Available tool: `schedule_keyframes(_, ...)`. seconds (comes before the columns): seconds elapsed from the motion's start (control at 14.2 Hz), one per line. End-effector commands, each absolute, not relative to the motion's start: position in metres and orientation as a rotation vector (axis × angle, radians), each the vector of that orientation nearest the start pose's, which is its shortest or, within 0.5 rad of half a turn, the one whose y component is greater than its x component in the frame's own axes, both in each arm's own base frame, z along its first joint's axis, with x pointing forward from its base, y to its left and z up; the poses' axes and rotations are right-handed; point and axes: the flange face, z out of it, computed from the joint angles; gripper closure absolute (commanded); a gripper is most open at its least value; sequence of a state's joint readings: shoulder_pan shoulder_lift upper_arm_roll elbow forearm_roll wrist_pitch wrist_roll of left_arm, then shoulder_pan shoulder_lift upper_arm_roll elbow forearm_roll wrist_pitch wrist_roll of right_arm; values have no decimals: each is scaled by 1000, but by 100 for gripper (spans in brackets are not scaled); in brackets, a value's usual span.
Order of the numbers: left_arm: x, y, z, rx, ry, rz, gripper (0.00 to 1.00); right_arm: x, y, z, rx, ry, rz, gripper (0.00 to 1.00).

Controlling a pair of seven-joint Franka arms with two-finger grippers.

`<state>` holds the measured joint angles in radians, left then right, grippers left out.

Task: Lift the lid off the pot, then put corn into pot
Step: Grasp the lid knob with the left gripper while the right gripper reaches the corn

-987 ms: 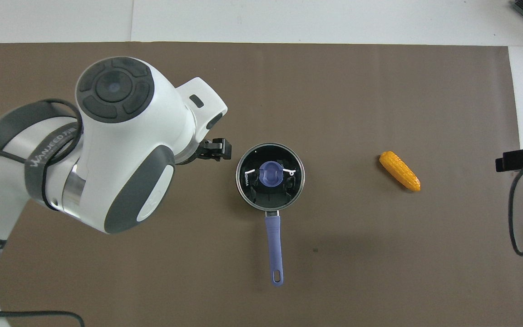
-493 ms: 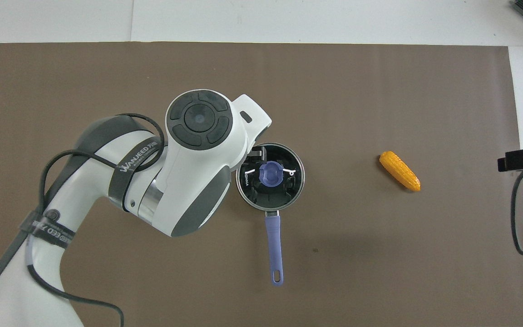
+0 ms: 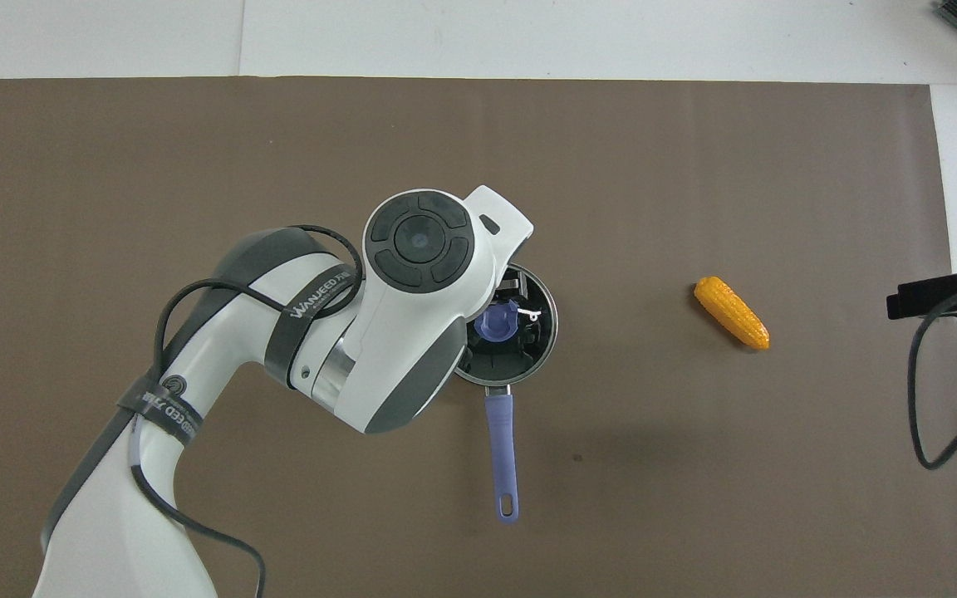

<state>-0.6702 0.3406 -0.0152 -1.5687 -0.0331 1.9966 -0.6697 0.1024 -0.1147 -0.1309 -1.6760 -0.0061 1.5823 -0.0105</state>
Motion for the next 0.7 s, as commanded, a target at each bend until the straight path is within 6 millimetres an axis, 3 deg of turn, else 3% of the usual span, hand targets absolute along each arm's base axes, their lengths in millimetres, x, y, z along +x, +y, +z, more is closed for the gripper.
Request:
schedule_keyframes(0.0, 508, -447, 440, -3220, -1, -63, 0, 526, -19, 603, -3127, -22, -59, 0)
schedule_keyframes(0.21, 505, -455, 426, -3201, -13, -37, 0, 537, -11, 585, -3127, -146, -60, 0)
schedule_keyframes(0.35, 496, -473, 407, -3165, 9, -41, 0, 542, -11, 570, -3125, -204, -22, 0)
schedule_keyframes(0.63, 501, -476, 409, -3163, 0, -38, 0, 558, -5, 517, -3096, -262, -27, 0)
